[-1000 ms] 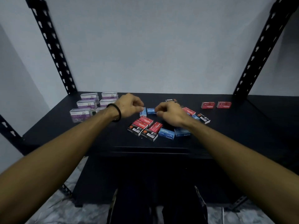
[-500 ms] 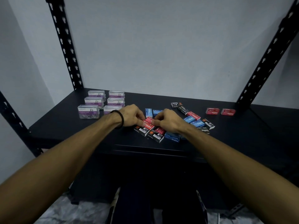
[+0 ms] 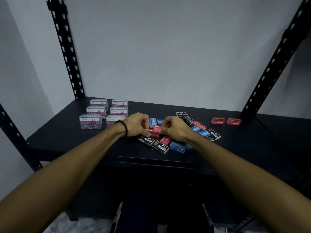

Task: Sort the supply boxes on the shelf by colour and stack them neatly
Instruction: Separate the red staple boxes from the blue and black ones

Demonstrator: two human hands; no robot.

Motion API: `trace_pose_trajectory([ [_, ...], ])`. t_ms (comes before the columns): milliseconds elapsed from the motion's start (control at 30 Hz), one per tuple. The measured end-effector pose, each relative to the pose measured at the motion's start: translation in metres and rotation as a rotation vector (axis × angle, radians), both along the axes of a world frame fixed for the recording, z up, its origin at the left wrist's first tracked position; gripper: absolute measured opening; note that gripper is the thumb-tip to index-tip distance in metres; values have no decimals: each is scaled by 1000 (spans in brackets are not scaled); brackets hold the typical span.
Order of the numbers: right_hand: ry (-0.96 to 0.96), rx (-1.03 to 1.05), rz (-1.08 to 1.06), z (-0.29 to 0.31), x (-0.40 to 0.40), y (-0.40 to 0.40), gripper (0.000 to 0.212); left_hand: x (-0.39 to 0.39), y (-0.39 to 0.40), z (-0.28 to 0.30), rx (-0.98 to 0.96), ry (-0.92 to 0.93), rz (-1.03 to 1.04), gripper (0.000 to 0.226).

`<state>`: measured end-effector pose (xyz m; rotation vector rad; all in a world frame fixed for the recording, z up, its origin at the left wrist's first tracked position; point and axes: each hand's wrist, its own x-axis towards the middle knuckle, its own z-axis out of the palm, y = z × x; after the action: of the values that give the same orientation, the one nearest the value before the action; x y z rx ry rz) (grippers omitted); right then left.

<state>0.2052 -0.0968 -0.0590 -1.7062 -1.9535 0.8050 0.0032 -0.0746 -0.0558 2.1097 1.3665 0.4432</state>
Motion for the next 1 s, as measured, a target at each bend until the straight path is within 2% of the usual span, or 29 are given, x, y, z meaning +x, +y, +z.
trace_pose_trajectory([
  [100, 66, -38, 15, 0, 2, 0, 15, 0, 1, -2, -32, -64, -23, 26],
  [533, 39, 52, -8, -3, 18, 0, 10, -1, 10, 0, -18, 36, -4, 20],
  [800, -3, 131, -61, 10, 48, -1, 17, 16, 14, 9, 113, -36, 56, 20],
  [1000, -55, 174, -158, 26, 100, -7, 24, 61, 24, 14, 197, -111, 45, 22],
])
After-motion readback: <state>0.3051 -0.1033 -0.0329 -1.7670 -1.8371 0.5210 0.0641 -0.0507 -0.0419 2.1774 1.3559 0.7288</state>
